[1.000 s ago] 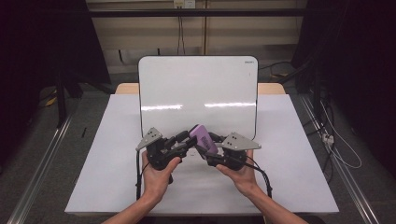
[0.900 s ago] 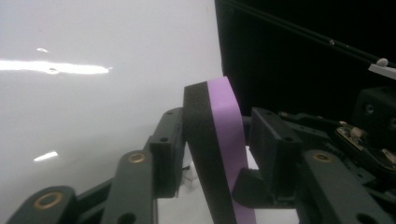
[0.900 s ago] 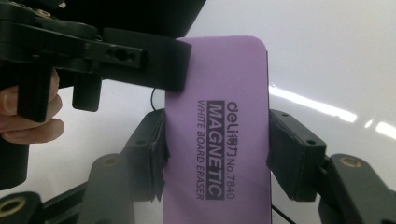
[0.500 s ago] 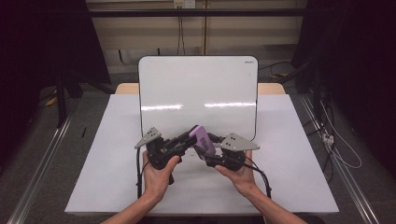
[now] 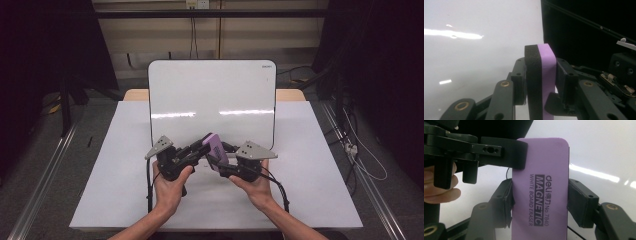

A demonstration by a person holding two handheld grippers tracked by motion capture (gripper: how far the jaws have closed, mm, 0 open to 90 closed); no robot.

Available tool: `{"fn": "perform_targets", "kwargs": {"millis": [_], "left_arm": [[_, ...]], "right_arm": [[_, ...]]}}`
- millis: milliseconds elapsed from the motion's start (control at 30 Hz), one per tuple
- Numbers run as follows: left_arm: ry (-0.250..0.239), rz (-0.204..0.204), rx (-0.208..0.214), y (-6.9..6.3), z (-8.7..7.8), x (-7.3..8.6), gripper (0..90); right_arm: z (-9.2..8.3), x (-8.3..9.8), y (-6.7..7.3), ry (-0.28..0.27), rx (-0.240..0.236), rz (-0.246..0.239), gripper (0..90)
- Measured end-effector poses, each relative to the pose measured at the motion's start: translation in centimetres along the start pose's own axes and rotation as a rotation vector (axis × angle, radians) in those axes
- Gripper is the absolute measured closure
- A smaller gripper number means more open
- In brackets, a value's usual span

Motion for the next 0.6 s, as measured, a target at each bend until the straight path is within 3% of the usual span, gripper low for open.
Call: {"fn": "perform_targets", "kwargs": {"millis": [67,167,333,400,600], "left_arm": [[0.012,0.002,-0.005,0.0,-0.1,-0.2,64.9],[0.028,0.001,-0.026,0.3,-0.4,-0.4,65.2],[0.073,0.048,-0.078,0.7,-1.3,-1.3,65.4],[0.069,0.049,-0.096,0.8,-1.7,-1.8,65.5],[0.123,0.101,-0.169,1.3,-3.2,-3.3,65.8]], "right_arm": [[0.0,0.0,-0.1,0.0,-0.013,0.002,39.0],[-0.1,-0.1,-0.5,0.004,-0.006,0.005,27.6],[-0.6,-0.1,-1.2,0.018,-0.001,0.018,19.2],[-0.8,-0.1,-1.5,0.023,0.007,0.02,19.0],[-2.0,0.1,-3.2,0.027,0.048,0.034,17.5]]}}
Point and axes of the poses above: each handheld gripper's, and its own axes: z roughly forward along the jaws, x roughly out of its underside, y roughly to its left, the point moved 1 cm from there along z, roughly forward along the jaws, and after that the axes turned 12 degrees about x, right-handed, at the moved point
